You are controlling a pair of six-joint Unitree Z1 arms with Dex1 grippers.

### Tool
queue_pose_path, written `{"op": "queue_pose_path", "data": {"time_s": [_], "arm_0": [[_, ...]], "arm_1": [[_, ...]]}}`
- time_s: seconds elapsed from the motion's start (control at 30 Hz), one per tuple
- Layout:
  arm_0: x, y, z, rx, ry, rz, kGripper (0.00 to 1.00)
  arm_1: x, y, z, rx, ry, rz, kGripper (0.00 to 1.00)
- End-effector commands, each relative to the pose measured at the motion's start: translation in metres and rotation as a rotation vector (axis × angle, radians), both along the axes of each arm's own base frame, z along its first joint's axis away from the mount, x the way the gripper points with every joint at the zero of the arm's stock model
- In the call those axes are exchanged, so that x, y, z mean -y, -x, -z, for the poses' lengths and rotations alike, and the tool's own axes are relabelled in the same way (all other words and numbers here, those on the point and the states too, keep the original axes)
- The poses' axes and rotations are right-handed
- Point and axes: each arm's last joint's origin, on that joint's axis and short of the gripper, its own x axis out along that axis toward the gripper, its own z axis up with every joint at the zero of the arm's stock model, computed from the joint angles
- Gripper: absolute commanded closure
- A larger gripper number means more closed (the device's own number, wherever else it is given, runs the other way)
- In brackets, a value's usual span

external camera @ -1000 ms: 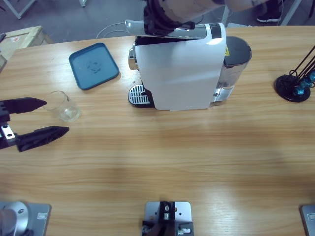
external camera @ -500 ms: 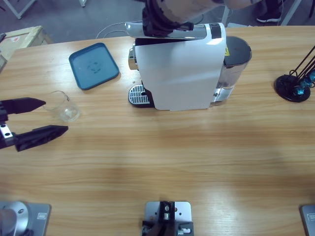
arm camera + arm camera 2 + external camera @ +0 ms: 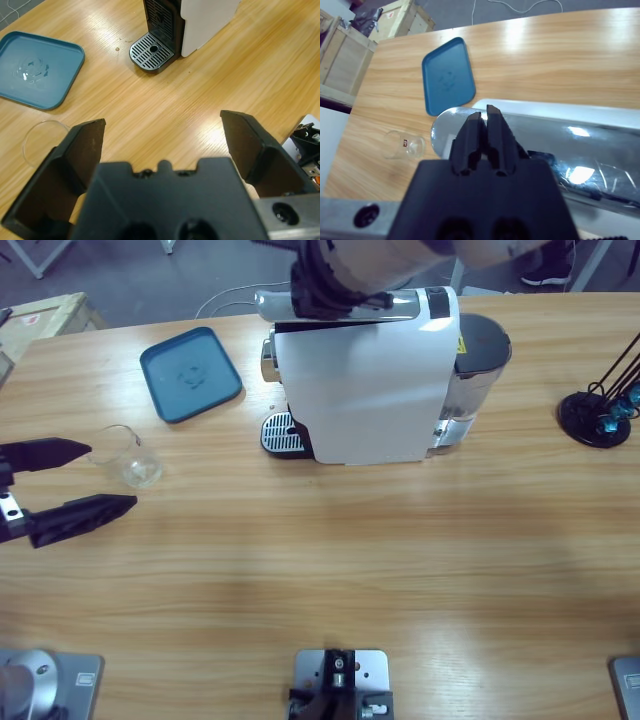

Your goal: Pour coffee

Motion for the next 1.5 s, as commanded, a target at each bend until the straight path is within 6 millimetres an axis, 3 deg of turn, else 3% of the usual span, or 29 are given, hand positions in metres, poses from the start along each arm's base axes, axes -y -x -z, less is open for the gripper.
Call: {"op": "queue_pose_path", "data": {"time_s": [0.03,0.13,0.23,0.27,0.3,0.33,0.4,0.47,0.5,0.57,0.7,0.87,1.0,1.1,1.33,1.5], "arm_0": [[-0.006,0.006,0.01,-0.019,-0.02,-0.007,0.009],[-0.006,0.006,0.01,-0.014,-0.021,-0.012,0.009],[-0.009,0.005,0.009,0.006,-0.021,-0.046,0.009],[-0.01,0.005,0.009,0.006,-0.014,-0.074,0.009],[-0.012,0.005,0.01,0.001,-0.001,-0.105,0.009],[-0.015,0.005,0.011,-0.006,0.015,-0.155,0.009],[-0.019,0.002,0.011,0.015,0.007,-0.247,0.009],[-0.026,-0.001,0.011,0.039,-0.02,-0.335,0.009],[-0.03,-0.004,0.011,0.038,-0.022,-0.393,0.009],[-0.032,-0.009,0.012,0.034,-0.031,-0.445,0.009],[-0.03,-0.017,0.023,0.001,-0.057,-0.484,0.009],[-0.027,-0.03,0.039,-0.034,-0.118,-0.577,0.009],[-0.027,-0.044,0.053,-0.106,-0.171,-0.665,0.009],[-0.023,-0.057,0.062,-0.145,-0.145,-0.755,0.009],[-0.002,-0.089,0.089,-0.166,-0.191,-0.752,0.009],[0.004,-0.1,0.112,-0.163,-0.208,-0.762,0.009]], "arm_1": [[-0.013,0.009,0.143,-0.272,0.305,-0.033,1.0],[-0.013,0.009,0.136,-0.245,0.305,-0.031,1.0],[-0.01,0.008,0.09,-0.073,0.3,-0.125,1.0],[-0.005,0.011,0.065,0.009,0.318,-0.16,0.755],[0.004,0.016,0.037,0.076,0.315,-0.164,0.162],[0.018,0.024,-0.002,0.169,0.291,-0.185,0.001],[0.044,0.043,-0.058,0.298,0.269,-0.228,0.0],[0.076,0.064,-0.088,0.346,0.287,-0.241,0.0],[0.091,0.073,-0.093,0.344,0.302,-0.23,0.0],[0.12,0.093,-0.087,0.317,0.341,-0.227,0.0],[0.179,0.137,-0.05,0.245,0.393,-0.229,0.0],[0.231,0.176,-0.004,0.176,0.413,-0.311,0.0],[0.242,0.184,0.014,0.145,0.449,-0.322,0.0],[0.243,0.184,0.011,0.152,0.447,-0.316,0.0],[0.247,0.186,0.002,0.131,0.483,-0.315,0.0],[0.249,0.187,0.0,0.12,0.494,-0.317,0.0]]}}
